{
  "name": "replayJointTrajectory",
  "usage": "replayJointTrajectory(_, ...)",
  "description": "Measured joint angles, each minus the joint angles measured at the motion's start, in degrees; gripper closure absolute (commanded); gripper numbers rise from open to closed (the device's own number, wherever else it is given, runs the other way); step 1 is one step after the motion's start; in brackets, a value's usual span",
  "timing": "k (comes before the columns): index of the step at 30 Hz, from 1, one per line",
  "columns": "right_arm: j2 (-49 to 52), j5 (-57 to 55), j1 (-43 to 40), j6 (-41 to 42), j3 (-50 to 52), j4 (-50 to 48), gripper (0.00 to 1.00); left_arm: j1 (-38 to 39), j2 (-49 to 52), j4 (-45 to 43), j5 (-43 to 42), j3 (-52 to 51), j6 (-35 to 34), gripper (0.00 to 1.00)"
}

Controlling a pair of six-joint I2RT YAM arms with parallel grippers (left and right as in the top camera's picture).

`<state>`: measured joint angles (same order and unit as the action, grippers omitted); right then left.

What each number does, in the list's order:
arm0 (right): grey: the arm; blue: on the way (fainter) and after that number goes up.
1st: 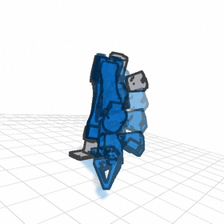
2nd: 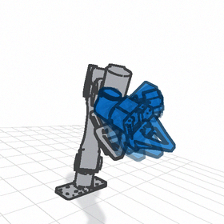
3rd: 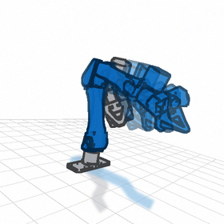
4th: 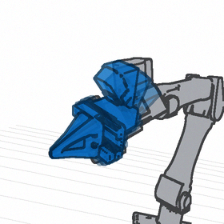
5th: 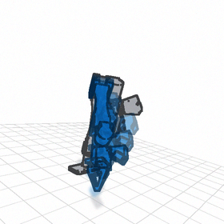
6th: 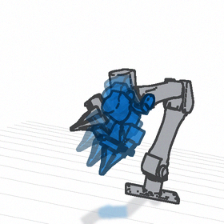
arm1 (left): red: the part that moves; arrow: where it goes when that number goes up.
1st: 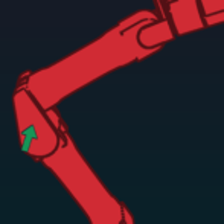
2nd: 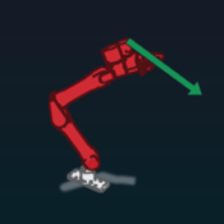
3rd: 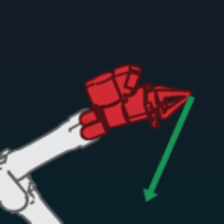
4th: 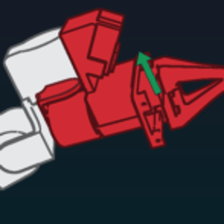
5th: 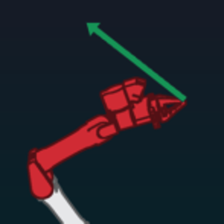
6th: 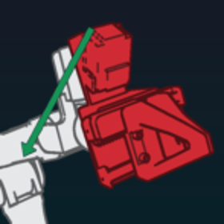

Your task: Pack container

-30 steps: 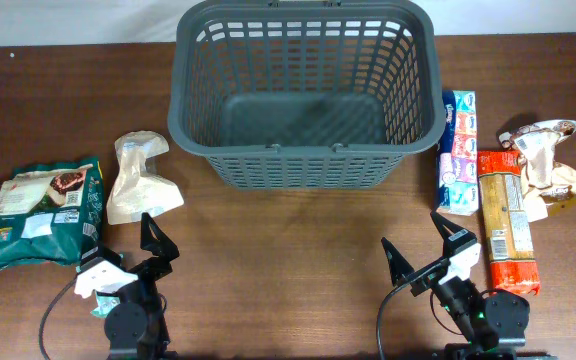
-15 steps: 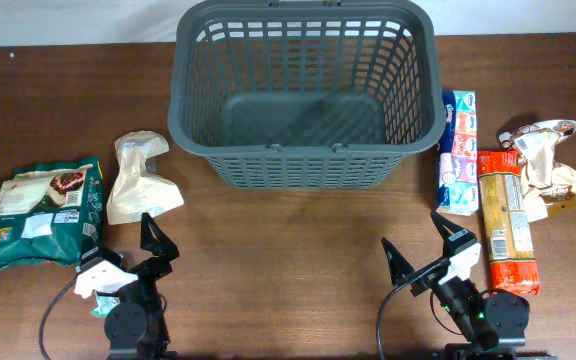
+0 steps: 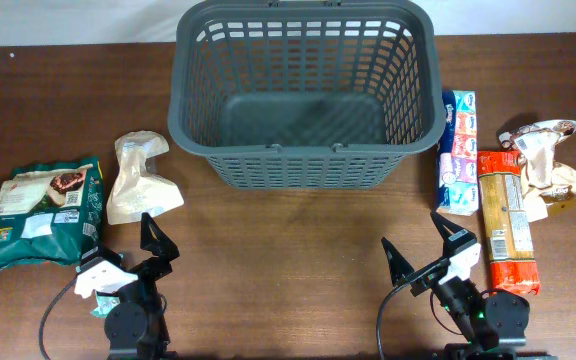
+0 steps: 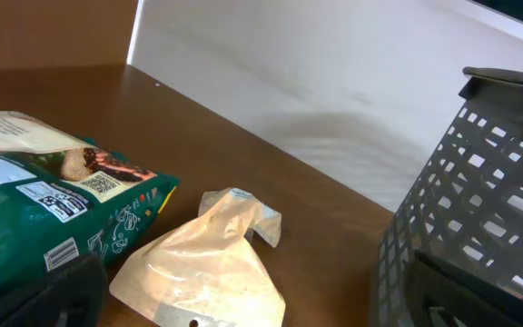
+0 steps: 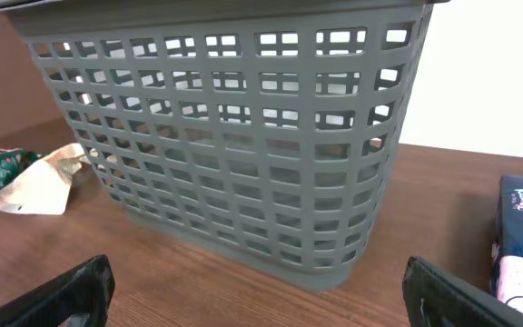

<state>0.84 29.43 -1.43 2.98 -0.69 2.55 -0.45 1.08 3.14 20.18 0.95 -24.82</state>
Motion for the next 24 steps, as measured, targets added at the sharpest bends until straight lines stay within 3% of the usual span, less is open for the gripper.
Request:
replayJointTrajectory(10, 0.0, -0.02, 0.0, 0.07, 0.0, 0.0, 0.01, 0.0, 0.0, 0.0, -0.5, 0.0, 0.0, 0.01)
replayJointTrajectory(24, 0.0, 0.31, 0.0, 6.78, -1.57, -6.71, 0.01, 0.0, 0.0, 0.5, -16.24, 1.38, 0.22, 0.01)
